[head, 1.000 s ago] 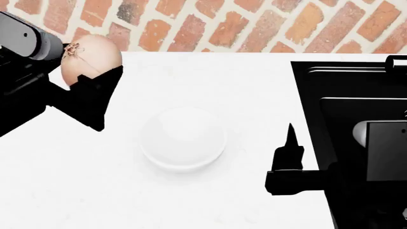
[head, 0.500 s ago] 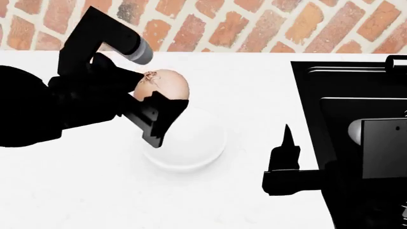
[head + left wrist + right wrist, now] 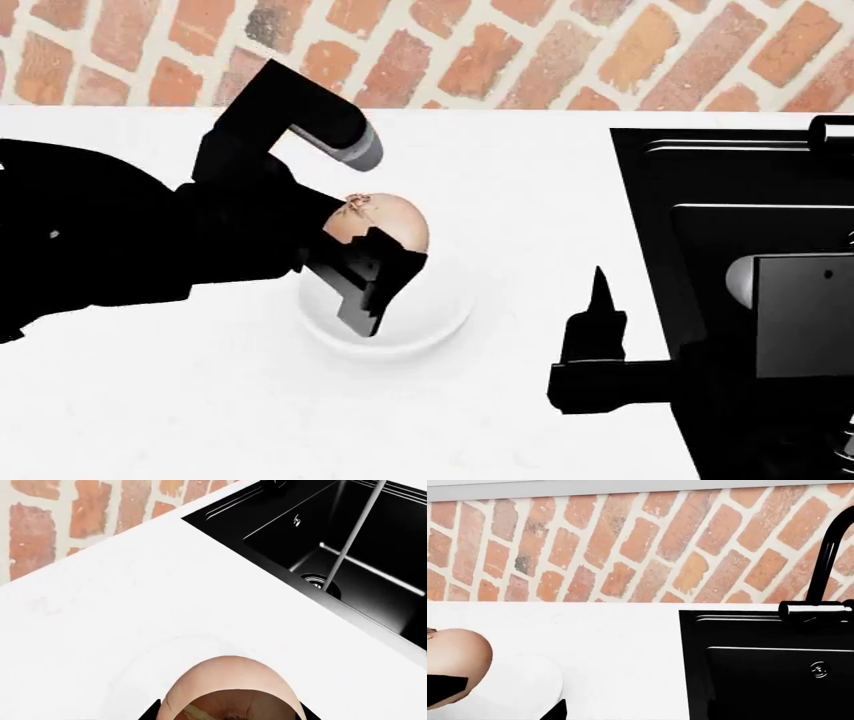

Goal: Pick the oranges and zucchinis from the sink and place them in one bowl. Place the onion in the other bowl. Then turn off the sink faucet.

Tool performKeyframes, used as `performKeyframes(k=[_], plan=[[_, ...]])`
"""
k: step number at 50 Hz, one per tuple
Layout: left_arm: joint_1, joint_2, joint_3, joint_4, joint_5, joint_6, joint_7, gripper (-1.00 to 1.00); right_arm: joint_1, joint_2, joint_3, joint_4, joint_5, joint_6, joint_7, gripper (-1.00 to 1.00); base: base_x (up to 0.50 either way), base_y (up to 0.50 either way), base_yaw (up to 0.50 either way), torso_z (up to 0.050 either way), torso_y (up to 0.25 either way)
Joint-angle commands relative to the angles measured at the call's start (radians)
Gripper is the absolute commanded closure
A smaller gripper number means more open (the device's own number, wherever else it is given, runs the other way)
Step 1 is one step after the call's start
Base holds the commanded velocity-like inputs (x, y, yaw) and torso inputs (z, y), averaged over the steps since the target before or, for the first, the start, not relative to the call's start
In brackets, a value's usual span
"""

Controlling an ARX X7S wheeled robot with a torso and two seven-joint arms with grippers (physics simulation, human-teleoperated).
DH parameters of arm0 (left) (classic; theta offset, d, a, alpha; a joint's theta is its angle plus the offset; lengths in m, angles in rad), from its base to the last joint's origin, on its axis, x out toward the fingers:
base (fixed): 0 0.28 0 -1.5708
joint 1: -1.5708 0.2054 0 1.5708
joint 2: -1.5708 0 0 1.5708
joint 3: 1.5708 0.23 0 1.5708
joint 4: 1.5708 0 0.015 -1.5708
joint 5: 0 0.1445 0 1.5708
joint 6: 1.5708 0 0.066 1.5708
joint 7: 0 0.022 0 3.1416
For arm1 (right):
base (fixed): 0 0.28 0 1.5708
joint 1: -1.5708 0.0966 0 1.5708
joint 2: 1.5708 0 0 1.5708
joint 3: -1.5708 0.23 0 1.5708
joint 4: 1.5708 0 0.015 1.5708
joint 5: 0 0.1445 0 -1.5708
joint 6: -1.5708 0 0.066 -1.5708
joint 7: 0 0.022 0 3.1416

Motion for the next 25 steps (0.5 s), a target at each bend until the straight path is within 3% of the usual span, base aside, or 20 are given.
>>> performKeyframes(k=[1,25], plan=[[-0.026,0.07,0.049,-0.117,0.036,0.003,0.054,1.0,-0.008,-0.003,0.0,0.003,0.0,-0.001,-0.002,-1.0,0.0,0.0,0.0,0.0,0.0],[-0.039,0.14,0.106,-0.253,0.094,0.037,0.138,1.0,-0.033,0.002,0.003,0.01,0.002,-0.021,-0.01,-1.0,0.0,0.0,0.0,0.0,0.0]])
